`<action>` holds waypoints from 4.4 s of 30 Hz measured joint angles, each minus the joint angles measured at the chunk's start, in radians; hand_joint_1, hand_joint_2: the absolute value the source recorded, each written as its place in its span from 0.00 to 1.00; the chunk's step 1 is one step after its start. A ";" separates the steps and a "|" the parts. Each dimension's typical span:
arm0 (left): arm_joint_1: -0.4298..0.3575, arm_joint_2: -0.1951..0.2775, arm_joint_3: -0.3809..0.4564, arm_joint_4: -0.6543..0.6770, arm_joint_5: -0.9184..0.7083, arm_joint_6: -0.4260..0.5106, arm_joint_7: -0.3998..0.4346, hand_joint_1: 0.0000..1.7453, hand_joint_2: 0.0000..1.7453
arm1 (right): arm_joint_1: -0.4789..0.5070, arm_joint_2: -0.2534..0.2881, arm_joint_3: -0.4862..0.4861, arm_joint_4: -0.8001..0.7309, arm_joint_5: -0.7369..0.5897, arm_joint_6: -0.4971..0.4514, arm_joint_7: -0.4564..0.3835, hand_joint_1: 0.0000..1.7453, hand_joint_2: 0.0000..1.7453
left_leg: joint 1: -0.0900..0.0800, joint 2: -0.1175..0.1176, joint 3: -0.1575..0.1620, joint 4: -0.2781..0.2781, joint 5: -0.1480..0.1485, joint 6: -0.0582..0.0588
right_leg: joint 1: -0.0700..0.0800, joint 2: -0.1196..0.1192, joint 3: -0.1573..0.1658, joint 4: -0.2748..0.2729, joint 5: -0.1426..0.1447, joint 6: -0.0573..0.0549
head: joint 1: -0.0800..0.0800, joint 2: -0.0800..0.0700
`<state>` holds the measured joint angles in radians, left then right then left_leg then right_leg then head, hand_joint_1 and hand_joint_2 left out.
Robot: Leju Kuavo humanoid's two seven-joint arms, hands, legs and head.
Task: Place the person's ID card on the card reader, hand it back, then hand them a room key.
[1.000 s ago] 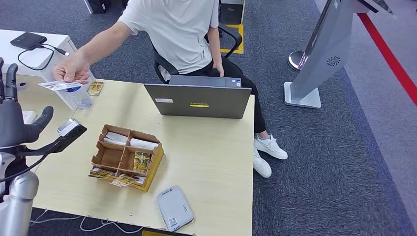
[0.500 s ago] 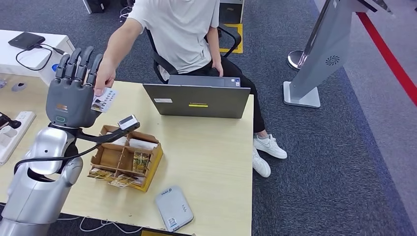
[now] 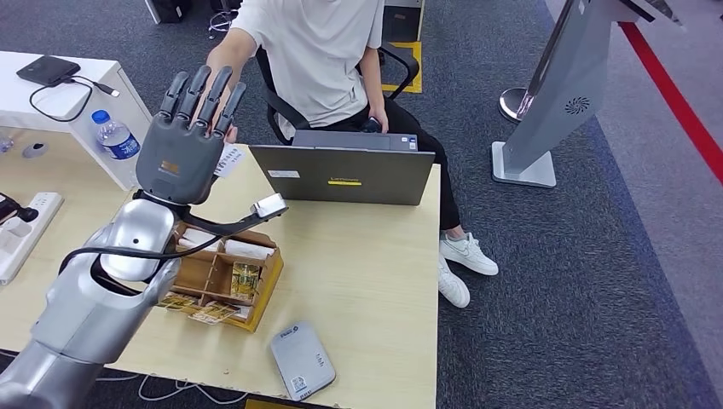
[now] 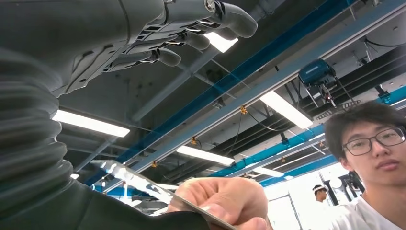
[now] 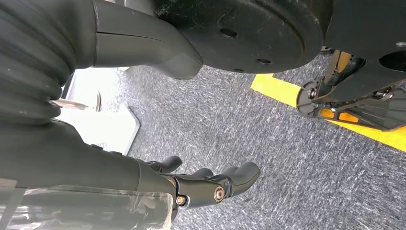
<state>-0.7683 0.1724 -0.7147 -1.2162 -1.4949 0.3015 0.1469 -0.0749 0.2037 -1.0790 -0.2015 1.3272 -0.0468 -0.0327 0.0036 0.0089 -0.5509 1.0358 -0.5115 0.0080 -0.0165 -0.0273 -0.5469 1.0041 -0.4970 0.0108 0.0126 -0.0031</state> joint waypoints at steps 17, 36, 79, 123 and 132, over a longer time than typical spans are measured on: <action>-0.008 -0.008 -0.006 0.020 0.000 0.003 -0.024 1.00 1.00 | 0.000 0.000 0.000 0.000 -0.004 -0.010 0.007 0.00 1.00 | 0.000 0.000 -0.001 0.000 0.000 0.000 | 0.000 0.000 0.000 0.000 0.000 0.000 | 0.000 0.000; 0.066 -0.038 -0.006 0.022 0.000 -0.058 0.017 1.00 1.00 | 0.000 0.000 -0.001 0.005 -0.029 -0.013 0.009 0.00 1.00 | 0.000 -0.001 -0.001 0.000 0.000 0.000 | 0.000 -0.001 0.000 0.000 0.000 0.000 | 0.000 0.000; 0.624 -0.172 -0.004 -0.259 0.004 -0.245 -0.071 1.00 1.00 | 0.006 0.006 -0.094 0.007 -0.134 -0.035 0.001 0.00 1.00 | -0.001 -0.001 -0.002 0.000 0.000 0.001 | -0.001 -0.002 -0.001 0.000 -0.001 0.001 | 0.000 0.000; 0.472 -0.183 0.150 -0.048 0.000 -0.218 0.038 1.00 1.00 | 0.005 0.006 -0.098 0.007 -0.089 -0.029 0.011 0.00 1.00 | -0.001 -0.003 -0.002 0.000 0.003 0.001 | -0.001 -0.004 0.000 0.000 0.001 0.000 | 0.000 0.000; 0.202 -0.021 0.237 -0.171 -0.001 -0.256 0.029 1.00 1.00 | 0.005 0.006 -0.080 0.007 -0.066 -0.027 0.007 0.00 1.00 | 0.000 -0.003 -0.002 -0.001 0.005 0.000 | -0.001 -0.004 0.000 0.002 0.002 0.000 | 0.000 0.000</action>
<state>-0.5666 0.1517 -0.4780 -1.3876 -1.4955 0.0454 0.1761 -0.0702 0.2094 -1.1587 -0.1949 1.2612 -0.0742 -0.0257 0.0032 0.0056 -0.5529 1.0352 -0.5065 0.0078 -0.0170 -0.0311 -0.5472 1.0057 -0.4954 0.0106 0.0128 -0.0031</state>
